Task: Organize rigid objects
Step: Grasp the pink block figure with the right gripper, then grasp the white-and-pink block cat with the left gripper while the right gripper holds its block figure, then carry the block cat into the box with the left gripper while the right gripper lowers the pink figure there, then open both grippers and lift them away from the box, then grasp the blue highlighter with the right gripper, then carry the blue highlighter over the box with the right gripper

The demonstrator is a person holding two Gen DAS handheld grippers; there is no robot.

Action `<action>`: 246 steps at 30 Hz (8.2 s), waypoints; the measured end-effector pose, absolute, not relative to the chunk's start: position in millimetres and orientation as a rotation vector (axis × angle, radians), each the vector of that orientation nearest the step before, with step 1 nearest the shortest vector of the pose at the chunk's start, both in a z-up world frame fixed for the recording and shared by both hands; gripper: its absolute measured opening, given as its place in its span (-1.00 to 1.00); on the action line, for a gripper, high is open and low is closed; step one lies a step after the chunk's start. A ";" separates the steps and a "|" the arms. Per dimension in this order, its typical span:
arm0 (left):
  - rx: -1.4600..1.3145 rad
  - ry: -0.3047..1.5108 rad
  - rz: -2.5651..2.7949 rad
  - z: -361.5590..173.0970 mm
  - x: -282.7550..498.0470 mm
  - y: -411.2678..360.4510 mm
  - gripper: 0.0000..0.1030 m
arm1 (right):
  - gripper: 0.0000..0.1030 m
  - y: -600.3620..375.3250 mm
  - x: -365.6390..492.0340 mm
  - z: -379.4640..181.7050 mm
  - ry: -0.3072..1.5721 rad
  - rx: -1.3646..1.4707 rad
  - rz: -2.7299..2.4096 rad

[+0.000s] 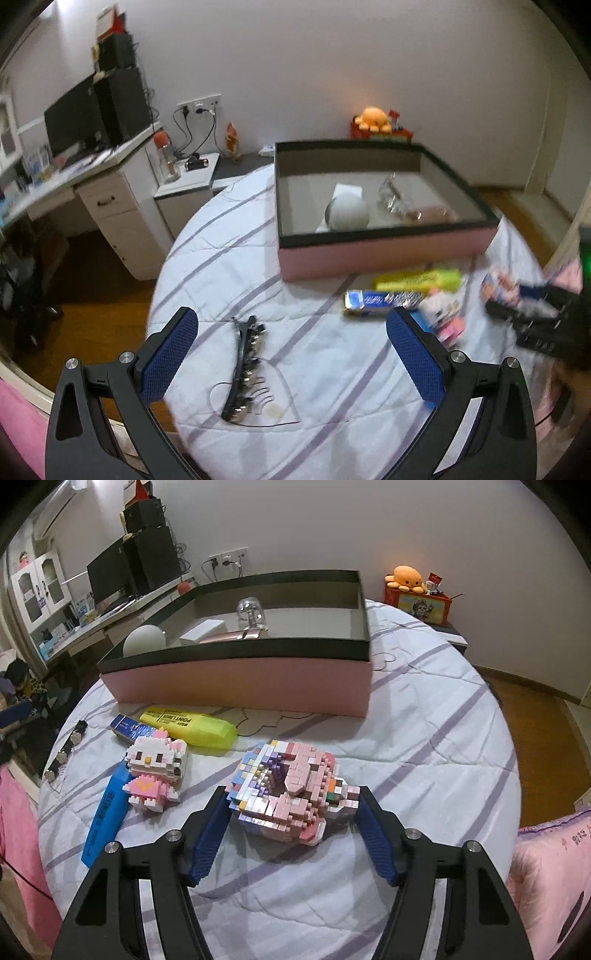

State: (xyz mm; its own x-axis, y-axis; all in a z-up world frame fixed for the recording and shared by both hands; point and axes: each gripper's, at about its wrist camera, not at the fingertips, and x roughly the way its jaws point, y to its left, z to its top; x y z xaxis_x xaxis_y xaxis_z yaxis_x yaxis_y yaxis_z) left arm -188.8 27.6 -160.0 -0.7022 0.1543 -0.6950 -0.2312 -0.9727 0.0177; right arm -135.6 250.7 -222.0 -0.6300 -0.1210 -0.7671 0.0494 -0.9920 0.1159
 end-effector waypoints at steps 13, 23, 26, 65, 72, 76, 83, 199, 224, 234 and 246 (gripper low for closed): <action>-1.063 0.365 2.491 -189.2 -173.5 145.8 0.98 | 0.33 282.0 -119.7 -222.4 -0.201 1.301 -2.753; -1.182 0.547 2.493 -217.1 -186.2 176.3 0.54 | 0.33 291.9 -116.1 -224.2 -0.233 1.270 -2.729; -1.182 0.641 2.489 -222.7 -184.3 188.6 0.50 | 0.34 292.6 -117.5 -224.7 -0.234 1.264 -2.723; -1.193 0.424 2.277 -221.8 -199.7 188.5 -0.23 | 0.34 282.1 -120.9 -225.9 -0.240 1.248 -2.740; -1.185 0.377 2.241 -214.1 -196.3 178.2 -0.24 | 0.33 285.9 -121.7 -224.8 -0.286 1.220 -2.735; -1.160 0.334 2.244 -202.9 -193.4 167.1 -0.24 | 0.33 288.8 -121.5 -220.1 -0.305 1.196 -2.736; -1.081 0.251 2.253 -175.2 -190.3 149.3 -0.24 | 0.33 281.2 -120.7 -200.6 -0.271 1.145 -2.751; -1.233 0.177 2.520 -207.8 -191.4 -20.0 0.99 | 0.63 151.1 -132.5 -203.2 -0.047 1.231 -2.632; -1.121 0.181 2.552 -160.9 -244.8 -0.5 0.99 | -0.47 178.2 -120.4 -222.3 0.003 1.316 -2.596; -1.259 0.180 2.617 -176.1 -324.3 22.9 0.89 | -0.47 264.0 -117.0 -219.5 -0.163 1.343 -2.760; -1.406 0.309 2.455 -204.8 -356.8 52.8 -0.36 | -0.47 310.9 -149.8 -223.7 -0.261 1.311 -2.814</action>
